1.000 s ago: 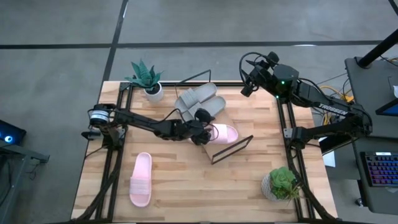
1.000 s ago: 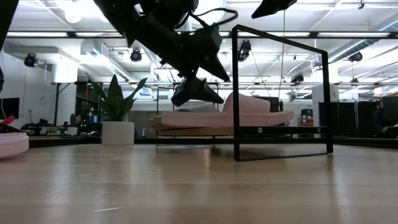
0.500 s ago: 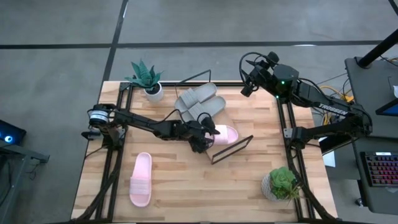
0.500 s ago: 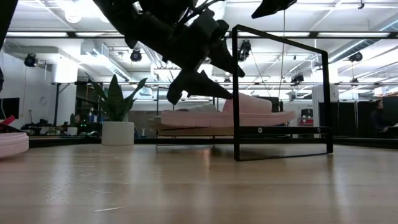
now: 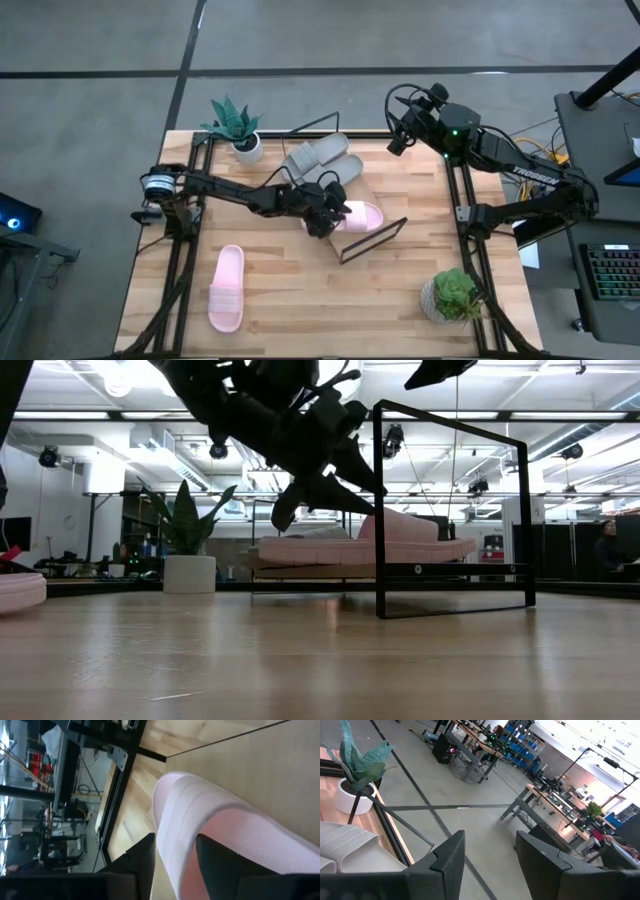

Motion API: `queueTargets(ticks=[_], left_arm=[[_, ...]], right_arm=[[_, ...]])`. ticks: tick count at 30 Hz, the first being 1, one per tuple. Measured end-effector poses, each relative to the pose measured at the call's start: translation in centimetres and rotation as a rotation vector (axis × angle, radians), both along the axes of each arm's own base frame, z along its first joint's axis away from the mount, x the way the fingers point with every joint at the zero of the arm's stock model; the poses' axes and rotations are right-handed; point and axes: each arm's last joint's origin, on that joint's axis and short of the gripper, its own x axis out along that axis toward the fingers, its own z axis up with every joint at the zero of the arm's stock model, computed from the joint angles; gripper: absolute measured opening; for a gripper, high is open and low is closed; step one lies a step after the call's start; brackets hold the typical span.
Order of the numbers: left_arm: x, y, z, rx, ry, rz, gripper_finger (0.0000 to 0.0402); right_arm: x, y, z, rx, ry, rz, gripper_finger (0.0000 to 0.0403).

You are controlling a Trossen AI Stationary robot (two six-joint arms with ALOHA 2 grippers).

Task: Pick and place slides into the shelf
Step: Put the top pink slide on the shelf

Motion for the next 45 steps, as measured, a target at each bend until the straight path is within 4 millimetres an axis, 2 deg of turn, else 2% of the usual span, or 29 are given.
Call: queueTargets(ticks=[14, 24, 35, 45], left_arm=[[-0.1, 1.4, -0.2, -0.049, 0.007, -0.037, 0.0064], [2.0, 2.2, -3.3, -0.046, 0.032, -0.002, 0.0006], [1.6, 2.2, -1.7, -0.007, 0.009, 0.058, 0.0001], [1.6, 1.7, -1.5, 0.061, 0.003, 0.169, 0.0000]], right_arm=[[0.0, 0.0, 0.0, 0.000, 0.000, 0.001, 0.0166], [0.0, 0.0, 0.0, 0.000, 0.000, 0.003, 0.0166], [0.0, 0.0, 0.0, 0.000, 0.000, 0.002, 0.0166], [0.0, 0.0, 0.0, 0.005, -0.005, 0.000, 0.0166]])
